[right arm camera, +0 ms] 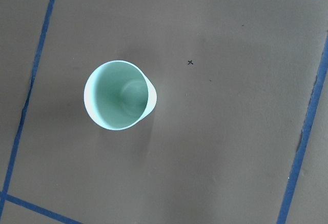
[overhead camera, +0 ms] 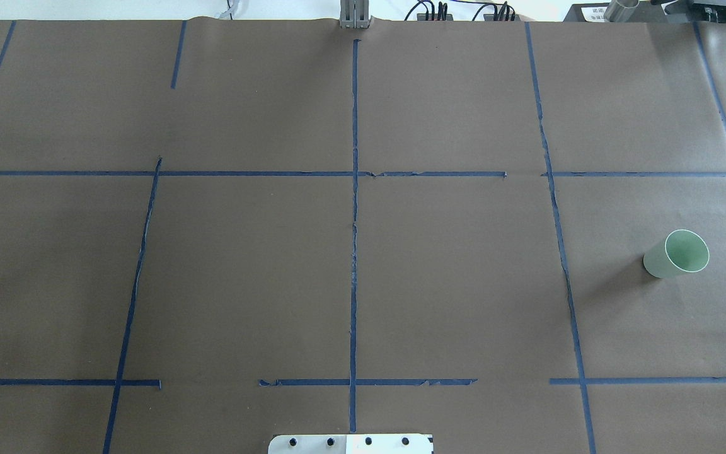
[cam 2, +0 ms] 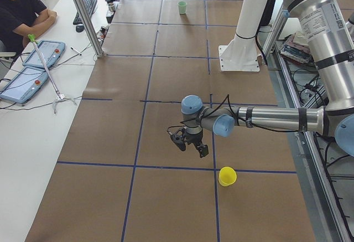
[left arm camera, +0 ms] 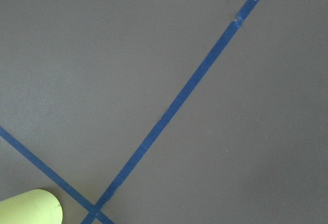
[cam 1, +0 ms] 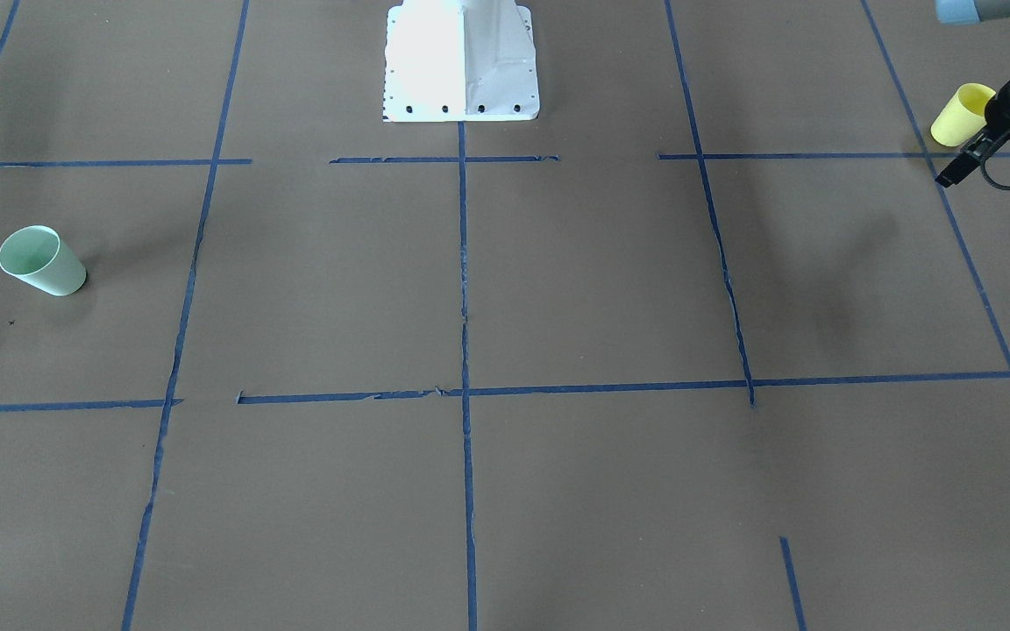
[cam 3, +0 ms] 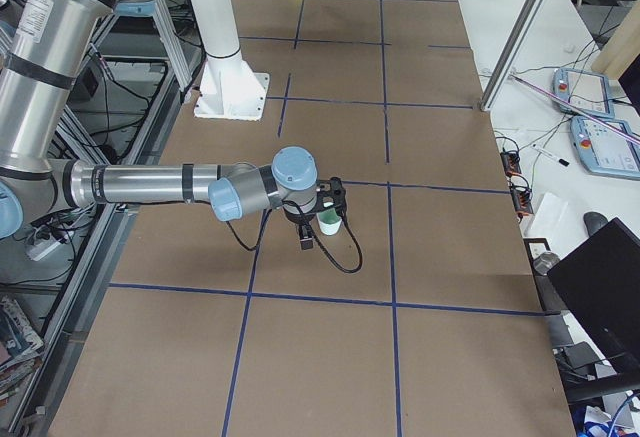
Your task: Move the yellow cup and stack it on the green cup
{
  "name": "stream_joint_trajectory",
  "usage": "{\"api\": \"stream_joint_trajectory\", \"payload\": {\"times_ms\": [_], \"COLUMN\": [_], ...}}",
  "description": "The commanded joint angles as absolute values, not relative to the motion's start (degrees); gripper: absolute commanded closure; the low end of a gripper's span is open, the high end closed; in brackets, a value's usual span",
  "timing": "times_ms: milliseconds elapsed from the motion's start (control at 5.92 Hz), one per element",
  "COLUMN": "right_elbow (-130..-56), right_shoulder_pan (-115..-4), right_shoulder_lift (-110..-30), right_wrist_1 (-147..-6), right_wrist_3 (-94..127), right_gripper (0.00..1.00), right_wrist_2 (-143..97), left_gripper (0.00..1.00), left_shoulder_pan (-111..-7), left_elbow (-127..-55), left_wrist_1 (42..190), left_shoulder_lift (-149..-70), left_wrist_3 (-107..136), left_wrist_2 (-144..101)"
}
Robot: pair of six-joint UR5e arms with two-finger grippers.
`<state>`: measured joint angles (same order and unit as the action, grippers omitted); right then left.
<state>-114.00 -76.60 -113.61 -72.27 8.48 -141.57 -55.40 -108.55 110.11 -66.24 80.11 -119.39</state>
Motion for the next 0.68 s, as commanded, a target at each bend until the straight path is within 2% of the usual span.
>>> {"api": "stream_joint_trajectory", "payload": {"times_ms": [0,169,338,506], "right_elbow": [-114.1,-114.0,-114.3,-114.5], "right_shoulder_pan": [-76.6,-76.6,-76.6,-76.6], "right_shoulder_lift": [-114.4,-114.3,-114.2,-114.3], "right_wrist_1": [-71.7,-71.7,-71.6,-71.6], "right_wrist_3": [8.3,8.2,8.1,8.1], "right_gripper": [0.00,0.00,0.00,0.00], "right_wrist_2": [-141.9,-141.8,-141.9,-141.9], "left_gripper": [0.00,0.00,0.00,0.00], "left_shoulder_pan": [-43.0,-37.1,-36.2,-35.7], "left_elbow": [-108.8,-110.5,-116.5,-118.8], "left_wrist_1": [109.1,100.0,87.0,77.4], "left_shoulder_lift": [-66.2,-66.7,-67.1,-68.3], "left_wrist_3": [103.3,112.5,117.6,124.6], "left_wrist_2": [-108.3,-102.8,-101.9,-101.3]}}
